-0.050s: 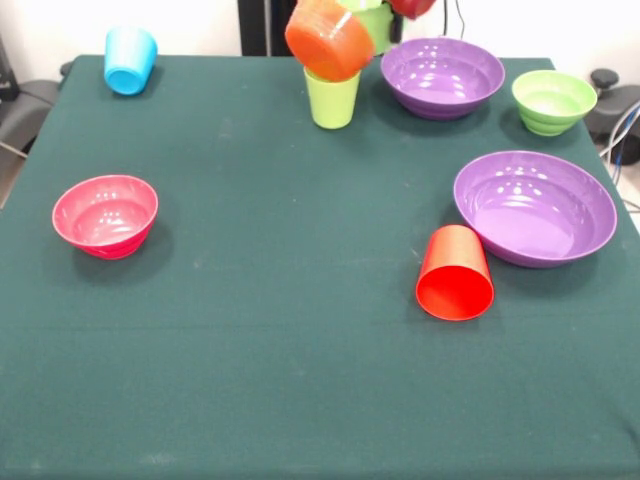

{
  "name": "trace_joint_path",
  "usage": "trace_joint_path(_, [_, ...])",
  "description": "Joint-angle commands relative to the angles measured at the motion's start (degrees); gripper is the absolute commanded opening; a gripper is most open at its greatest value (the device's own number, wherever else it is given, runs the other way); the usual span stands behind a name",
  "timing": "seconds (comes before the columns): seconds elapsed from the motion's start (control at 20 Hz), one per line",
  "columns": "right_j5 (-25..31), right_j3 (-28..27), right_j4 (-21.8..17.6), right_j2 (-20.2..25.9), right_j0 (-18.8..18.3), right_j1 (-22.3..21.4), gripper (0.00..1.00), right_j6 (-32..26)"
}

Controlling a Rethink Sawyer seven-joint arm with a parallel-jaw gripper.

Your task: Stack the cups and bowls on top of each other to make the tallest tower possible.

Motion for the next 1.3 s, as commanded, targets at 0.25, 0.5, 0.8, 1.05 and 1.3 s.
trace_joint_path(0.25, [13.40, 6.64, 1.28, 1.14, 2.24, -11.12, 0.00, 10.37])
trace_joint_path(0.5, [12.75, 7.78, 2.36, 1.58, 2.91, -11.36, 0.00, 10.20])
trace_joint_path(0.8, [10.84, 6.97, 2.54, 1.99, 1.90, -9.07, 0.00, 9.28])
trace_joint_path(1.05, [10.02, 5.08, 1.55, 1.85, -0.81, -6.50, 0.00, 7.27])
trace_joint_path(1.3, [10.35, 4.55, 0.65, 1.42, -1.16, -6.74, 0.00, 7.37])
